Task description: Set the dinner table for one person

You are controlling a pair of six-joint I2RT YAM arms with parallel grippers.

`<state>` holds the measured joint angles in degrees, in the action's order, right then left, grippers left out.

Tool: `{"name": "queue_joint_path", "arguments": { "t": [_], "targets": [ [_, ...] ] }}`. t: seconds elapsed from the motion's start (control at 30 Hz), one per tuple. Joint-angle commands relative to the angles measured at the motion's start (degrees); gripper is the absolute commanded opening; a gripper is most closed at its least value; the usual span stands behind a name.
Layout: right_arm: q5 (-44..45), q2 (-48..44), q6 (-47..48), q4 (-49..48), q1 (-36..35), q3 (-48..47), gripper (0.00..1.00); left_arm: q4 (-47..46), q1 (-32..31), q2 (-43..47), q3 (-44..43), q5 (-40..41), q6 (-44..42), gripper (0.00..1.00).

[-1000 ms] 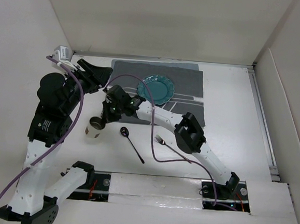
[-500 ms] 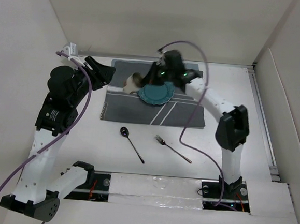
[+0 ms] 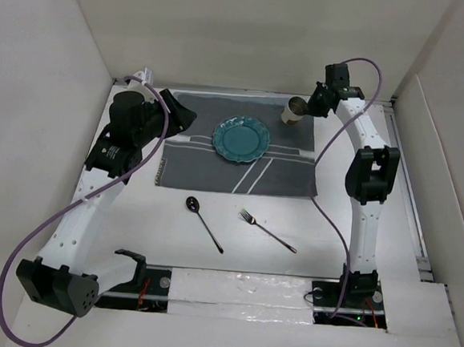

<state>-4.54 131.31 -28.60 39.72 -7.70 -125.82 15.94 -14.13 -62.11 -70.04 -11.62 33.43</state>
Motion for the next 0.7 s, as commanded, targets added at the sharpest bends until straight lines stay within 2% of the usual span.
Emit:
{"name": "queue_joint_path", "arguments": {
  "t": [0.0, 0.23, 0.43, 0.53, 0.57, 0.67],
  "targets": [
    [2.3, 1.8, 1.4, 3.7, 1.2, -7.6, 0.0, -4.3, 0.2, -1.4, 0.3, -1.7, -2.0, 0.43],
    [4.2, 8.3, 1.3, 6.4, 2.9, -14.4, 0.0, -6.7, 0.2, -5.1, 0.3, -2.5, -2.6, 0.43],
    [6.0, 10.1, 1.2, 6.5, 2.9, -13.9, 0.0, -8.0, 0.2, -7.9, -0.2, -2.9, -2.8, 0.43],
    [5.6, 10.3, 1.1, 6.3, 2.9, -13.7, 0.1, -8.0, 0.2, -8.6, -0.7, -2.9, -2.9, 0.44],
    [5.3, 10.1, 1.1, 6.1, 2.9, -13.5, 0.18, -8.0, 0.2, -8.8, -0.8, -2.7, -3.1, 0.44],
    [2.3, 9.1, 0.8, 5.2, 3.6, -13.4, 0.32, -8.0, 0.2, -9.3, -1.3, -2.4, -3.2, 0.44]
  ]
}}
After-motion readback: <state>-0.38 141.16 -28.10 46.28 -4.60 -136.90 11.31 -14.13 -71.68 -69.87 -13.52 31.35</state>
